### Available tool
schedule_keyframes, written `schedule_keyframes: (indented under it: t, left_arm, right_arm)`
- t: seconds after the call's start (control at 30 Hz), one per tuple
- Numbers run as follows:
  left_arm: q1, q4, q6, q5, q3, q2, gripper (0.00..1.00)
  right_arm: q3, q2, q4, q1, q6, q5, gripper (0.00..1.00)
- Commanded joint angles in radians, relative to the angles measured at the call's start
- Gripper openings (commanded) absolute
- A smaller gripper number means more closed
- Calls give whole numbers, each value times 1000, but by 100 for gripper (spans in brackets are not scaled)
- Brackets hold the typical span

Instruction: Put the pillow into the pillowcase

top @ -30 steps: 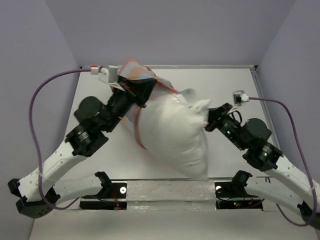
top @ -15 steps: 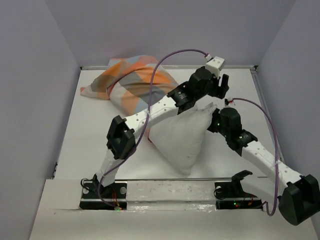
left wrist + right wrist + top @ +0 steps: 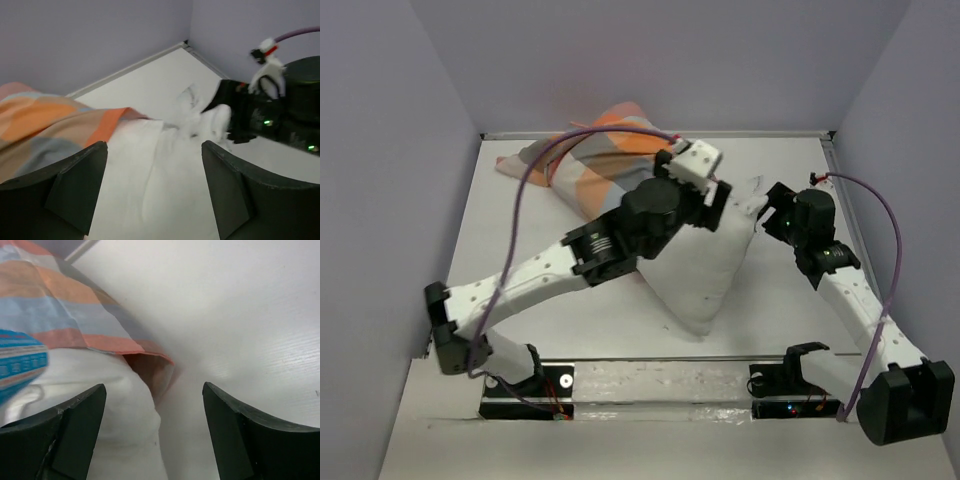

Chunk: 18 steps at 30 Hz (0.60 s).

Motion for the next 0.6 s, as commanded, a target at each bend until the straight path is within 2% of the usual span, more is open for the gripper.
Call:
schedule_keyframes:
  t: [0.0,0.03,0.07,0.13,0.17,0.27,0.33,0.37,0.43,0.53,0.57]
  left_arm:
    - [46,345,-11,-167,-387,-332,87]
    - [43,343,-48,-167,-437,-399,87]
    - [40,342,-77,-173,-536,-429,86]
    - [28,342,-162,-192,-638,-473,86]
    - [25,339,-195,-214,-741,-513,86]
    - [25,345,-303,-259,-889,-567,86]
    - [25,339,-341,-287,-972,-566,86]
    - [25,345,-345,-294,-1004,-561,86]
    - [26,395,-331,-305,-1026,-535,87]
    - [60,459,-285,-314,-1032,-488,87]
    - [74,478,-259,-298,-1031,-454,87]
  right_arm:
    - [110,-111,-14,10,-110,-75,84]
    - [131,-130,-37,10,-122,-130,84]
    - [140,-138,-45,10,-139,-161,84]
    - [153,-167,-65,21,-150,-189,83]
    - [156,-185,-83,21,-163,-170,83]
    - [171,-256,-117,21,-214,-89,82]
    - [232,-254,-152,21,-251,-180,74]
    - [255,-224,-171,21,-271,-327,71]
    - [277,-199,-189,89,-273,-420,63]
    - [225,-193,-162,212,-291,-342,47]
    - [225,-179,-172,283,-308,-296,47]
